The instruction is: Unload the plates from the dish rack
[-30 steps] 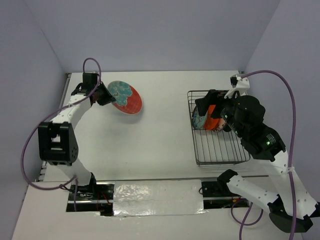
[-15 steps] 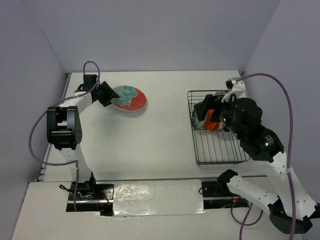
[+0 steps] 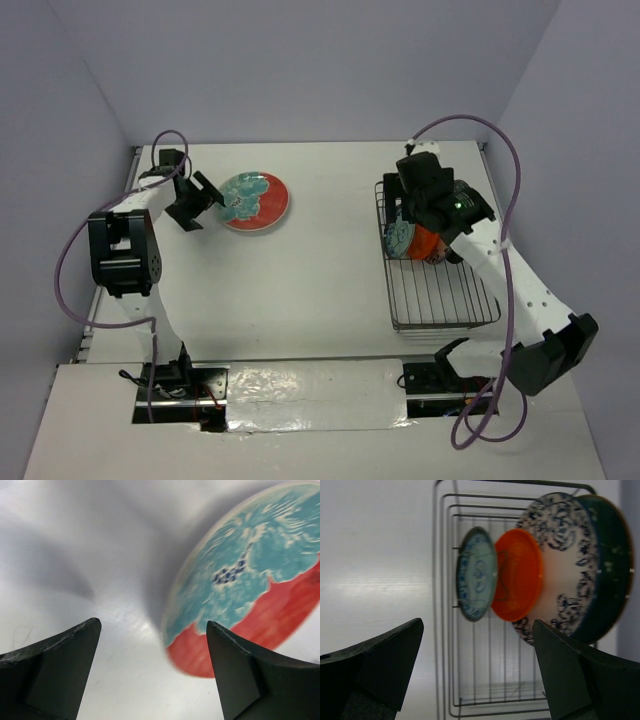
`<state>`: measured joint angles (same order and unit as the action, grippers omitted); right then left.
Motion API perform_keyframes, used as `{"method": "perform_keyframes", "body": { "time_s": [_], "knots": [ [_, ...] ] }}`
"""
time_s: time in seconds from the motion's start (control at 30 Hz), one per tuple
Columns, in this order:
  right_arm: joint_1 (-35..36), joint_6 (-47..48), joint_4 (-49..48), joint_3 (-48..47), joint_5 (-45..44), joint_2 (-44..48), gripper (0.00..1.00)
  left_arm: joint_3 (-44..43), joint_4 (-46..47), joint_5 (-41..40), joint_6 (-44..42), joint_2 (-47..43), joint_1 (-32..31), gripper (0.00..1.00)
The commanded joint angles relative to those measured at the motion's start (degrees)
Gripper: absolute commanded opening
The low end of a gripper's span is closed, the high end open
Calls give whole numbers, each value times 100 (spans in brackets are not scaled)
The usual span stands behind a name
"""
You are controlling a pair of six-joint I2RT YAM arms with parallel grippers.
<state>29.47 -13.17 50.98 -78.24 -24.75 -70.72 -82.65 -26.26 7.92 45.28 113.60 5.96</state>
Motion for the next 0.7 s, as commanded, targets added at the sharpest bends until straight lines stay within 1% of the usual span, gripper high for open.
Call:
{"method": "perform_keyframes", "body": {
  "time_s": [0.0, 0.03, 0.07, 0.1, 0.13, 0.17, 0.2, 0.23, 0.27, 0.33, 0.37, 0.4, 0.43, 0.5, 0.57, 0.67],
  "knots": [
    [-468, 332, 439, -508, -1153, -345, 95, -225, -1310, -888, -1, -845, 125, 99],
    [-695, 385, 474, -534, -1285, -529, 94, -182, -1459, -1315, -19, -1057, 125, 100],
    [-758, 481, 457, -552, -1330, -592, 92, 54, -1496, -1433, -132, -1294, 125, 99],
    [-785, 534, 422, -544, -1383, -644, 92, 204, -1479, -1504, -194, -1880, 125, 99],
    [-811, 587, 369, -535, -1496, -706, 91, 362, -1496, -1687, -238, -2207, 125, 100],
    [-838, 622, 325, -535, -1567, -733, 90, 703, -1461, -1732, -430, -2898, 116, 99],
    [-847, 692, 273, -535, -1785, -759, 89, 863, -1252, -1628, -771, -3236, 90, 100],
    [-856, 745, 272, -509, -1892, -759, 89, 1039, -1172, -1549, -931, -3570, 73, 100],
    [-934, 850, 98, -387, -1954, -742, 85, 1319, -1110, -1426, -1133, -4130, 55, 100],
    [-1031, 1096, -288, -219, -1885, -628, 84, 1567, -1021, -1023, -1624, -4590, -15, 99],
    [-1145, 1106, -378, -62, -1875, -601, 83, 1812, -1030, -916, -1740, -4967, -50, 100],
    [-1172, 1089, -422, -8, -1875, -575, 82, 1953, -1074, -846, -1820, -5153, -94, 100],
    [-1216, 1062, -509, 36, -1980, -557, 78, 2103, -1118, -654, -1925, -5329, -173, 100],
    [-1286, 1018, -632, 220, -2104, -426, 73, 2525, -1162, -520, -1979, -5856, -270, 100],
    [-1356, 1185, -1002, 483, -1851, -259, 72, 2954, -1057, -450, -2093, -6338, -384, 100],
    [-1427, 1107, -977, 573, -1612, -302, 69, 3211, -934, -599, -1988, -6692, -525, 100]
  ]
}}
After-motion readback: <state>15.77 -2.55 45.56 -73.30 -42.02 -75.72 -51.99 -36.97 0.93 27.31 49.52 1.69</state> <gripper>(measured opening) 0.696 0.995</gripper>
